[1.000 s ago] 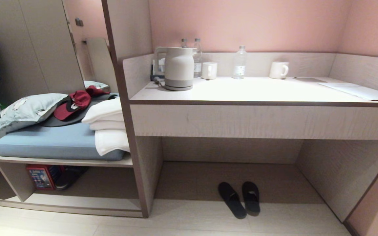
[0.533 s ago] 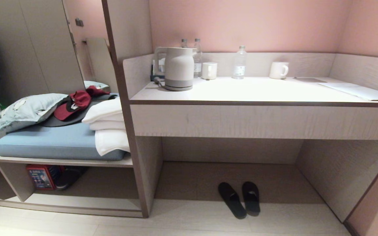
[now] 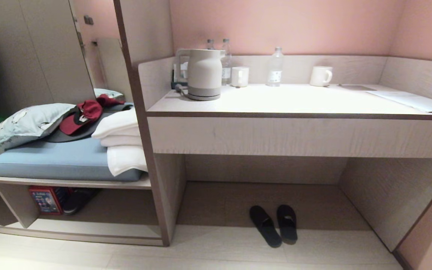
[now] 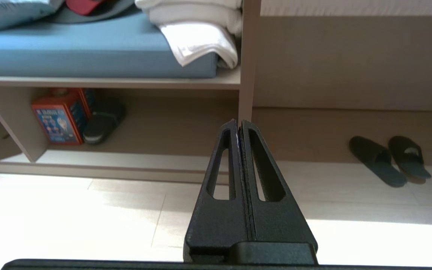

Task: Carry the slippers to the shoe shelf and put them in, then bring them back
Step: Pick up the slippers on the floor

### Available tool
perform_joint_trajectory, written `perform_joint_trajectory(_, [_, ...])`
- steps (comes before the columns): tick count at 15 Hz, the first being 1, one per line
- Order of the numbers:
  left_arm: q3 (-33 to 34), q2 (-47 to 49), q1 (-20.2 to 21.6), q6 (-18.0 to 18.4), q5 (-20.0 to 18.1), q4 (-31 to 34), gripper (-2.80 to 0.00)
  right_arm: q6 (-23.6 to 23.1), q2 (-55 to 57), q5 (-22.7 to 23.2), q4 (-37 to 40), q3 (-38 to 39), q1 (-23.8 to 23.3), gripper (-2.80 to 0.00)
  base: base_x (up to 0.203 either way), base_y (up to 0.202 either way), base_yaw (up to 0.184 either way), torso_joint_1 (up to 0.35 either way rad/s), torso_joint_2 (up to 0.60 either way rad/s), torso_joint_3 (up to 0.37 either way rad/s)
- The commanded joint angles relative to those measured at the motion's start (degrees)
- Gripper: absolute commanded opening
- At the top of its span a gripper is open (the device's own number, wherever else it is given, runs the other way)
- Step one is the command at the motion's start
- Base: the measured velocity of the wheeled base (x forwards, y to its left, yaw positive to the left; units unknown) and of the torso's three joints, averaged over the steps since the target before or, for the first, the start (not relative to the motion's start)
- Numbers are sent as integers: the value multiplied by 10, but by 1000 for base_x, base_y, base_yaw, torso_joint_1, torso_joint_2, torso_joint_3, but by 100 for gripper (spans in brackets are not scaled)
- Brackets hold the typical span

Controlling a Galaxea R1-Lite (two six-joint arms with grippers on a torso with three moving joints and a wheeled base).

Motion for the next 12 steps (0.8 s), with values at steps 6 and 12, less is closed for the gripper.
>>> perform_joint_trajectory(6, [0, 0, 0, 0, 0, 0, -280, 0, 0, 0, 0, 0, 0, -280, 0, 0, 0, 3, 3, -195])
perform_joint_trajectory(12, [0, 1, 0, 0, 0, 0, -280, 0, 0, 0, 0, 0, 0, -280, 0, 0, 0, 2, 3, -199])
